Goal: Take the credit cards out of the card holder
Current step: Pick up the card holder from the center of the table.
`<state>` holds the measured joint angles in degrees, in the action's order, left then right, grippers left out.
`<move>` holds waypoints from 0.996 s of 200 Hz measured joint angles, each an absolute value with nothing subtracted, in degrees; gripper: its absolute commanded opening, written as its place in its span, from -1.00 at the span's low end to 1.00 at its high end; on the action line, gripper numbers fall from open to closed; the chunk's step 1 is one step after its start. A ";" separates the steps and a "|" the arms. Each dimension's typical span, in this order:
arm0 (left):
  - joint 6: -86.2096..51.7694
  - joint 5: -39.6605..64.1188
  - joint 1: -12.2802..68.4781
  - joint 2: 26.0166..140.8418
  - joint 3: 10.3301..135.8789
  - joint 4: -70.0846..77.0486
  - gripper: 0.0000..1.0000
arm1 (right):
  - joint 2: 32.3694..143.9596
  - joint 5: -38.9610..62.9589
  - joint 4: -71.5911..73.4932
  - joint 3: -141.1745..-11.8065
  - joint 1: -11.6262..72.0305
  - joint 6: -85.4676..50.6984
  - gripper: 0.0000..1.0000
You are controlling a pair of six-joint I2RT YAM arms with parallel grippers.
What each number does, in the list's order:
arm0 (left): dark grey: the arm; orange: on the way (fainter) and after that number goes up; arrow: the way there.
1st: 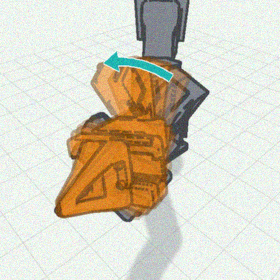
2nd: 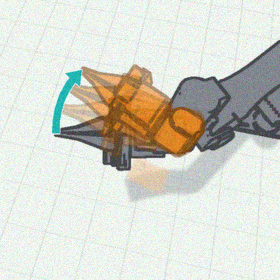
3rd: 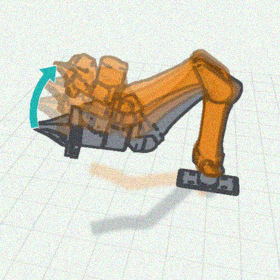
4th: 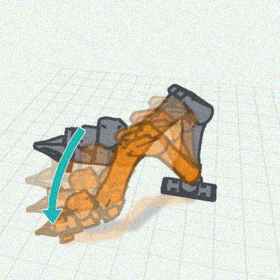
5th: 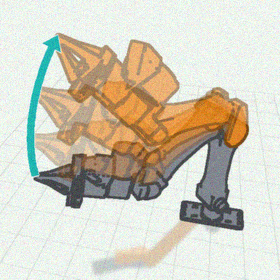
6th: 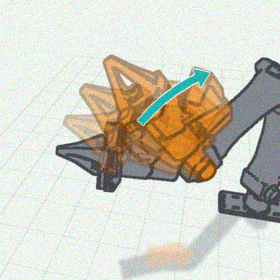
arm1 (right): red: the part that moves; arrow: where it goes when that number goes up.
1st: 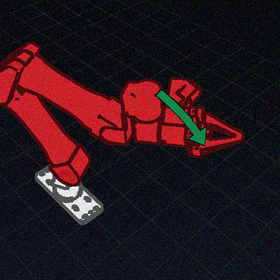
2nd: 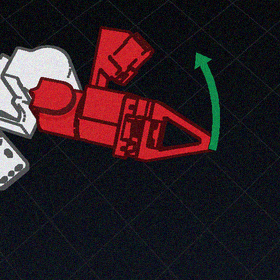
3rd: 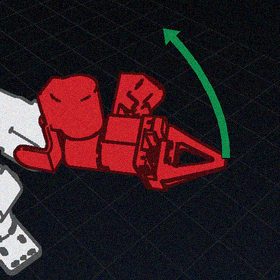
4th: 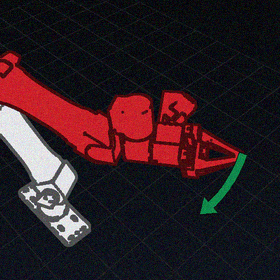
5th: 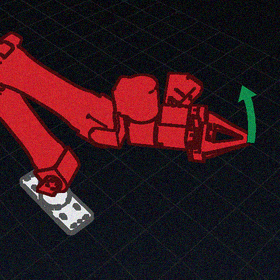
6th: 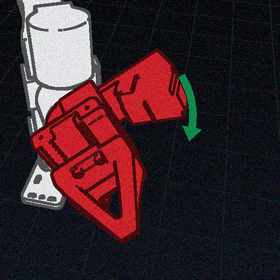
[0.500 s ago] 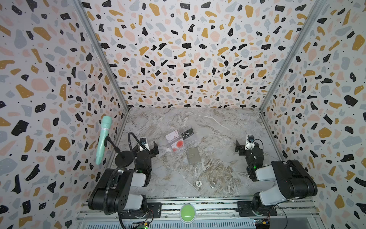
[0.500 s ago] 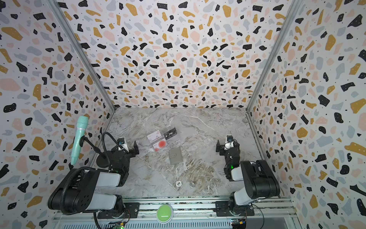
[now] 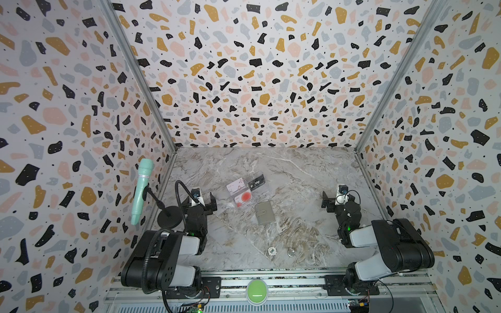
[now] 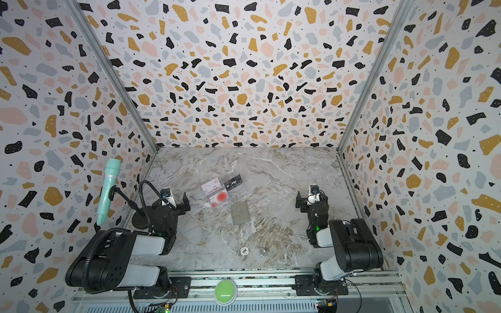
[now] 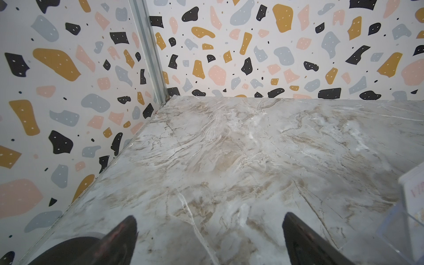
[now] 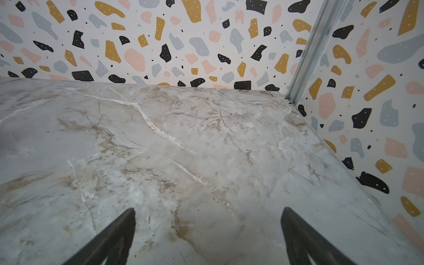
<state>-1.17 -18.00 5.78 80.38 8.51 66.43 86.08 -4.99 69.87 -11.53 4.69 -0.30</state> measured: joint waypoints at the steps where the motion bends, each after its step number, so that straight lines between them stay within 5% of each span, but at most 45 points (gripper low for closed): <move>1: -1.17 -18.00 5.78 80.38 8.51 66.46 1.00 | 86.08 -4.93 69.87 -11.53 4.69 -0.30 0.98; 145: -1.17 -18.04 5.78 80.01 8.51 65.91 1.00 | 86.08 -4.19 69.87 -11.53 4.34 -0.30 0.98; 199: -4.23 -20.25 5.96 63.96 9.65 54.30 1.00 | 77.91 -6.44 56.49 -17.06 4.34 -1.45 0.98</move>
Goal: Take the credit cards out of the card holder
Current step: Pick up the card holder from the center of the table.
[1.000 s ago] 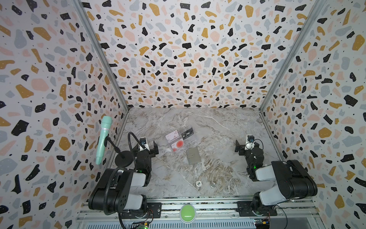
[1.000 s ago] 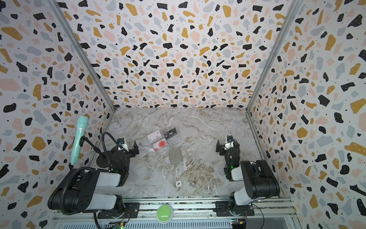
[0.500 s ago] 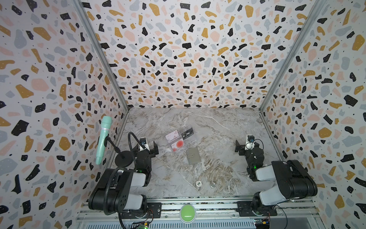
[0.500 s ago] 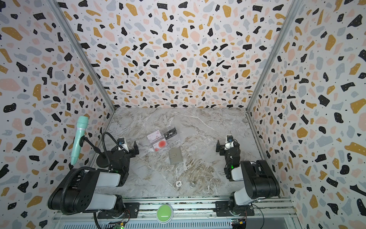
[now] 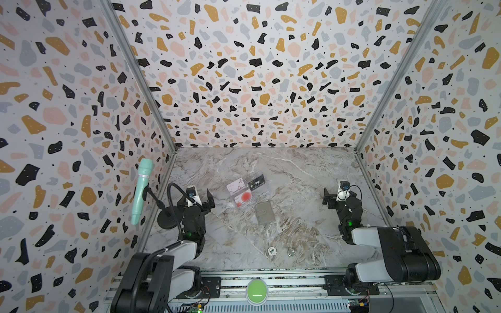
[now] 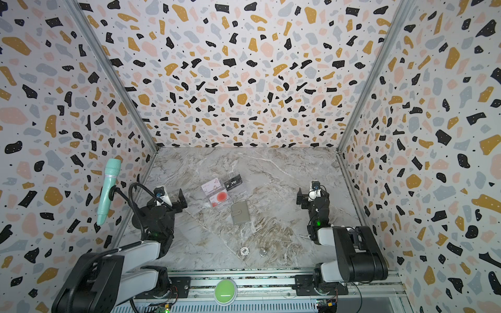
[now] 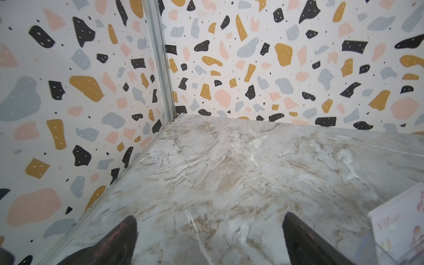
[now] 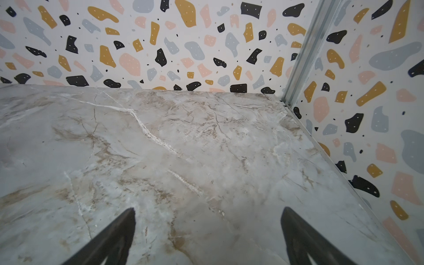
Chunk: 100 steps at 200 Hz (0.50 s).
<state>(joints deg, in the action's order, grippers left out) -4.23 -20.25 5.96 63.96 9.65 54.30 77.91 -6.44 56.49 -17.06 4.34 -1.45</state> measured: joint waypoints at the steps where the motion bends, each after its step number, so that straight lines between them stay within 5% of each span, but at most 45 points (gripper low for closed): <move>1: -4.40 -20.32 5.98 63.64 9.72 54.00 1.00 | 77.71 -6.50 56.21 -17.21 4.34 -1.52 0.98; 48: -11.60 -20.51 8.23 48.38 16.01 35.55 1.00 | 67.16 -5.76 36.38 -26.28 5.41 -8.25 0.98; 100: -17.17 -12.84 12.82 46.22 28.58 15.33 1.00 | 65.21 2.04 15.05 -36.53 10.39 -11.35 0.99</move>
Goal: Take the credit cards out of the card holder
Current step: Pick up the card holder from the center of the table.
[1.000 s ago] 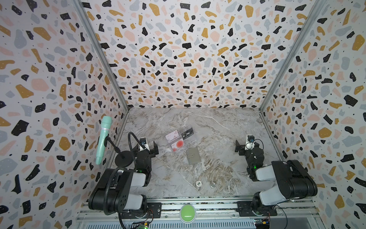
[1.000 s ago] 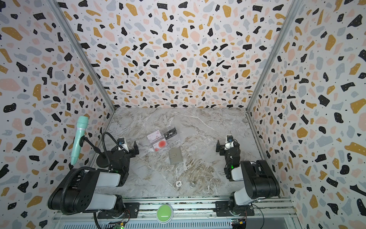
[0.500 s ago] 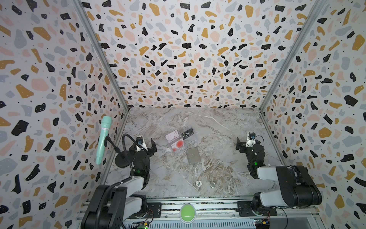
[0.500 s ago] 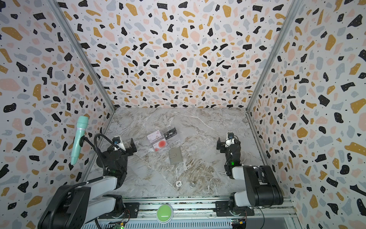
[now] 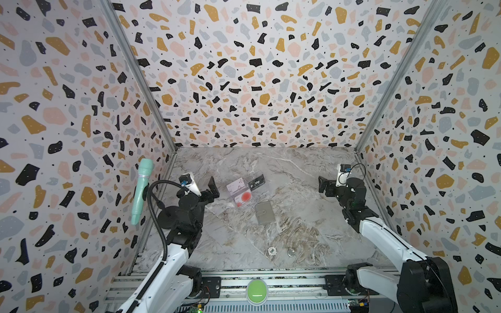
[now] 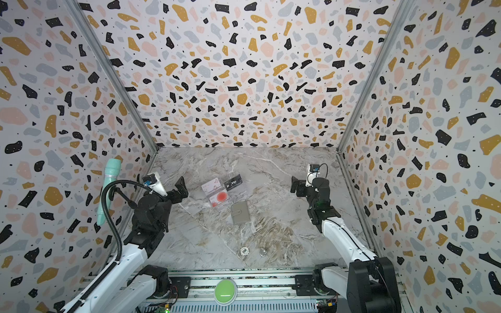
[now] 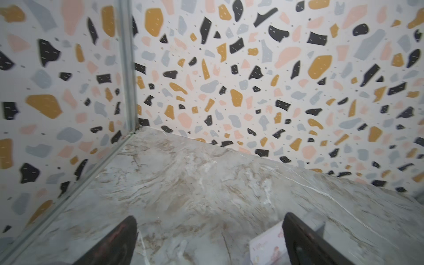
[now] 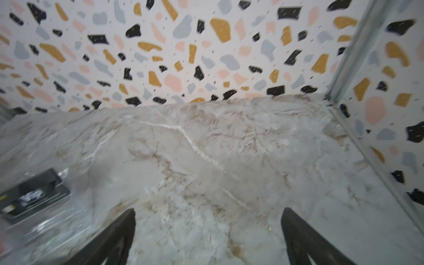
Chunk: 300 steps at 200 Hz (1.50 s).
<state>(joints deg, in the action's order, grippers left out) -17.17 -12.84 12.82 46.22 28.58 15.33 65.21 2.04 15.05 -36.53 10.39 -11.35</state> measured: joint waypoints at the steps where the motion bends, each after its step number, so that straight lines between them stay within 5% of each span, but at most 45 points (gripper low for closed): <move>1: -17.30 -12.40 12.99 46.26 28.88 14.96 1.00 | 65.25 2.20 14.76 -36.71 10.46 -11.38 0.99; 92: -23.38 6.52 27.64 48.90 31.75 -1.52 0.97 | 74.02 22.24 -6.07 -44.64 18.15 -11.09 0.85; 196: -33.12 8.99 35.68 68.14 25.15 15.14 0.51 | 94.94 35.68 -3.64 -50.96 28.84 -15.64 0.36; 300: -36.86 8.08 37.98 85.89 25.91 27.77 0.16 | 103.28 37.45 -0.08 -53.82 30.87 -19.07 0.16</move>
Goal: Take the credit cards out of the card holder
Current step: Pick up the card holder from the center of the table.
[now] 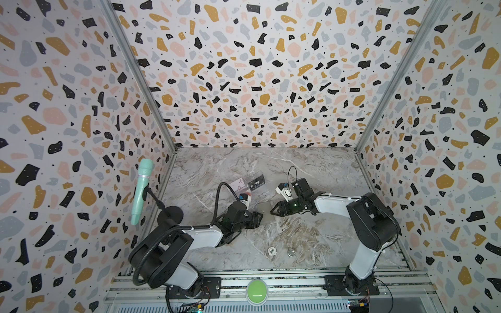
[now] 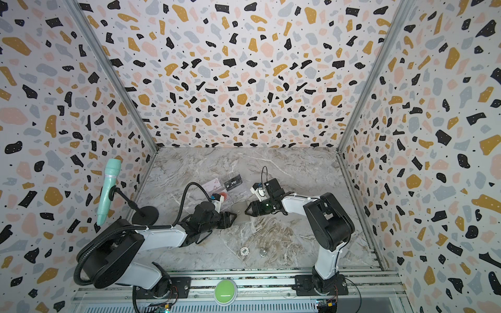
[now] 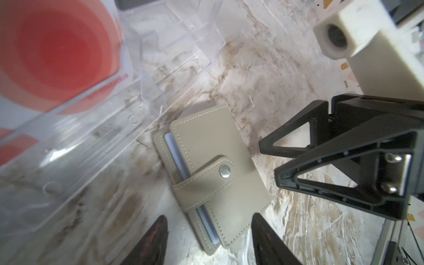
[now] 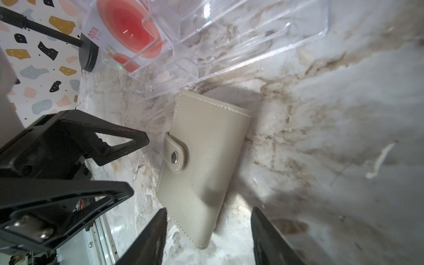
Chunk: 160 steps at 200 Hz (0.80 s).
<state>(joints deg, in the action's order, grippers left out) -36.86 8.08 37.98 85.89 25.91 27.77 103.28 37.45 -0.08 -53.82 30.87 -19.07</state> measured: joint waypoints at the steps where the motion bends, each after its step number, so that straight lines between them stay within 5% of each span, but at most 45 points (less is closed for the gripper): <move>1: -36.88 8.08 38.00 85.97 25.96 27.79 0.16 | 103.35 37.50 -0.03 -53.82 30.87 -19.09 0.16; 160: -36.80 7.73 38.04 93.12 27.83 32.67 -0.23 | 107.11 43.92 6.13 -53.67 32.36 -23.86 0.10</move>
